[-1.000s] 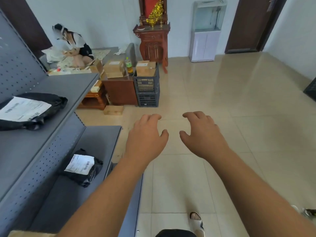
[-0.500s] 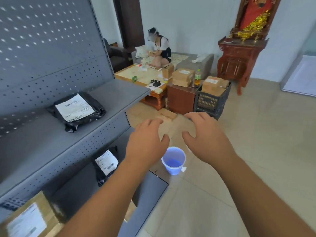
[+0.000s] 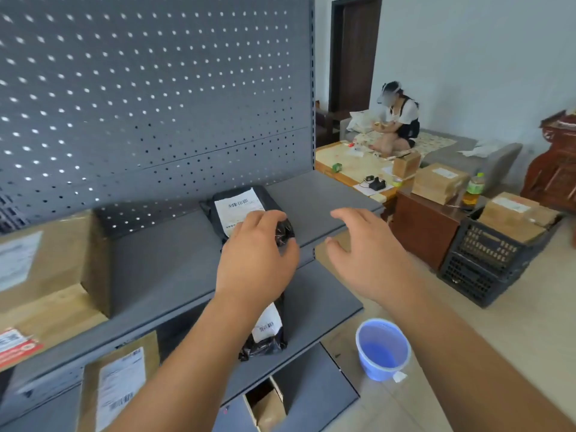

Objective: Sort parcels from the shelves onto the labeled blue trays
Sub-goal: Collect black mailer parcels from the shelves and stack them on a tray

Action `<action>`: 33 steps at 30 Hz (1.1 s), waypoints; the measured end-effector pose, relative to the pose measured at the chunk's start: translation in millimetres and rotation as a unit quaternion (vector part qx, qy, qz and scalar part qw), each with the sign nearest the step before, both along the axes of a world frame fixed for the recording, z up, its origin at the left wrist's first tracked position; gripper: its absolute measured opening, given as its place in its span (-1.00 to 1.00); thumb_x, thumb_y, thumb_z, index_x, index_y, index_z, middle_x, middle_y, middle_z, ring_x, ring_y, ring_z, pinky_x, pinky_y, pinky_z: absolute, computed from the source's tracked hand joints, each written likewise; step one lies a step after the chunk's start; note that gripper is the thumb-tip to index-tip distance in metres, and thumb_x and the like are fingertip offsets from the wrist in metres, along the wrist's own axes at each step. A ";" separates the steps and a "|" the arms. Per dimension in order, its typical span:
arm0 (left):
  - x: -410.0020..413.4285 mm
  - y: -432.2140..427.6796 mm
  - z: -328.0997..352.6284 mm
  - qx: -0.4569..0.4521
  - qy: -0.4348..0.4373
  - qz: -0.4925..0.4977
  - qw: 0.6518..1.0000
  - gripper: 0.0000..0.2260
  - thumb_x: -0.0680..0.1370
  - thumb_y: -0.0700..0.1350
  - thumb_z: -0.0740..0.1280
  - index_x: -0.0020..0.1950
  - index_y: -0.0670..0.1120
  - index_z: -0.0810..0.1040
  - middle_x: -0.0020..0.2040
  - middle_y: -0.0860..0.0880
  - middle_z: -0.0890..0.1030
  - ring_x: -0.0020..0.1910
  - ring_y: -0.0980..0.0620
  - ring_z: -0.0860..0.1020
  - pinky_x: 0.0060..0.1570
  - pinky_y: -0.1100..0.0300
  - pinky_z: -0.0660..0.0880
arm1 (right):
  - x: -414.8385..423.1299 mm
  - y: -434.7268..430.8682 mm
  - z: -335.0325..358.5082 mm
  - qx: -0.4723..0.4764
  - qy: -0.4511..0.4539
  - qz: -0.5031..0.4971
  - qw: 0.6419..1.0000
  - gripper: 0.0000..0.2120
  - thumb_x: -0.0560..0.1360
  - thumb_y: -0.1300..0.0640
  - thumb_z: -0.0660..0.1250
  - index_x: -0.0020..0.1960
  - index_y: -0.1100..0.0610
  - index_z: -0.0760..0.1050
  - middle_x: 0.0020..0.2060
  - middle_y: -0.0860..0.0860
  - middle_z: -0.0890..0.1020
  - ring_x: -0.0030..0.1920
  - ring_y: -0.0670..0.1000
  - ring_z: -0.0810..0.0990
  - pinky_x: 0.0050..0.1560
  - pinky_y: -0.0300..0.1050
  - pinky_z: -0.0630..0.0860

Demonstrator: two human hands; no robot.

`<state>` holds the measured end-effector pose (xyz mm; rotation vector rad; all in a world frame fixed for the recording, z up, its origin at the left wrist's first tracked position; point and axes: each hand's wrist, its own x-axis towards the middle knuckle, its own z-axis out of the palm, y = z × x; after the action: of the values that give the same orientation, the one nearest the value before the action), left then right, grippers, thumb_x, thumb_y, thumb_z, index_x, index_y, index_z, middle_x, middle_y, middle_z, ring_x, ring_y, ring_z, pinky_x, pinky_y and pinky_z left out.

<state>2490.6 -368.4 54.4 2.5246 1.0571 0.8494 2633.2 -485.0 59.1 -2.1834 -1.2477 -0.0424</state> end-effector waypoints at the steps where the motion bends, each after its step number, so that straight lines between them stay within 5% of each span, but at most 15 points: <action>1: -2.2 7.8 1.0 -0.004 -0.007 0.014 1.000 -0.63 0.57 0.00 0.34 0.39 0.04 0.51 0.36 0.05 0.52 0.29 -0.08 0.46 0.20 -0.05 0.50 | -1.6 9.5 0.1 0.003 0.003 0.005 1.000 -0.55 0.61 0.00 0.29 0.48 0.03 0.39 0.38 0.02 0.48 0.38 0.12 0.42 0.30 0.03 0.39; 10: -21.9 62.0 -3.8 -0.089 -0.035 0.139 0.986 -0.64 0.63 0.10 0.26 0.41 0.03 0.48 0.38 0.00 0.47 0.31 -0.09 0.46 0.23 -0.06 0.47 | -6.2 81.8 -2.1 -0.013 0.068 0.053 0.996 -0.54 0.66 -0.10 0.16 0.51 0.01 0.34 0.41 0.00 0.48 0.32 0.10 0.48 0.25 0.04 0.45; 14: -17.9 76.3 -5.6 -0.189 -0.049 0.173 0.965 -0.63 0.65 0.15 0.19 0.41 0.06 0.43 0.34 -0.01 0.45 0.19 -0.09 0.53 0.08 0.04 0.44 | 3.5 112.9 -2.1 -0.038 0.115 0.081 0.989 -0.51 0.68 -0.08 0.12 0.56 0.04 0.28 0.49 0.03 0.42 0.45 0.11 0.40 0.36 0.04 0.38; 19: -6.2 87.8 -1.4 -0.245 -0.058 0.193 0.948 -0.59 0.66 0.13 0.18 0.47 0.03 0.39 0.23 0.10 0.56 0.04 0.03 0.58 -0.10 0.12 0.47 | 17.4 138.8 -0.7 -0.065 0.156 0.094 0.981 -0.49 0.67 -0.06 0.14 0.57 0.10 0.26 0.47 0.09 0.44 0.42 0.14 0.43 0.24 -0.01 0.40; 22: 4.1 94.5 2.7 -0.280 -0.087 0.211 0.932 -0.62 0.68 0.10 0.15 0.46 0.00 0.41 0.04 0.19 0.55 -0.14 0.18 0.52 -0.19 0.17 0.44 | 26.8 149.2 1.0 -0.084 0.204 0.104 0.970 -0.54 0.66 -0.03 0.16 0.50 0.14 0.33 0.30 0.10 0.54 0.25 0.13 0.52 0.02 -0.07 0.37; 26: 14.8 106.5 0.6 -0.325 -0.113 0.233 0.909 -0.79 0.66 0.04 0.21 0.19 -0.03 0.52 0.04 0.04 0.59 -0.11 0.09 0.52 -0.14 0.11 0.41 | 34.8 165.2 -2.9 -0.063 0.301 0.096 0.947 -0.80 0.61 0.04 0.20 -0.03 0.18 0.43 -0.15 0.04 0.54 -0.25 -0.02 0.42 -0.28 -0.04 0.32; 29: 17.9 115.0 -4.0 -0.344 -0.128 0.234 0.900 -0.74 0.63 -0.04 0.25 0.09 -0.17 0.65 -0.02 -0.04 0.71 -0.09 -0.03 0.58 -0.19 0.16 0.47 | 37.9 178.3 -6.7 -0.046 0.373 0.107 0.920 -0.67 0.58 0.06 0.23 0.15 0.31 0.52 -0.02 0.08 0.67 -0.16 -0.03 0.55 -0.23 -0.06 0.35; 33: 17.5 123.6 -8.2 -0.342 -0.116 0.242 0.901 -0.80 0.60 -0.11 0.29 -0.05 -0.12 0.70 -0.12 0.01 0.73 -0.02 -0.05 0.68 0.01 0.04 0.61 | 40.6 189.8 -8.7 -0.052 0.409 0.108 0.905 -0.68 0.62 0.11 0.25 0.15 0.37 0.54 -0.18 -0.11 0.62 -0.19 -0.15 0.53 -0.27 -0.17 0.40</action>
<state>2508.1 -244.8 46.1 1.5643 1.5860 0.6951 2673.8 -295.2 50.4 -1.7932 -0.9745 0.9504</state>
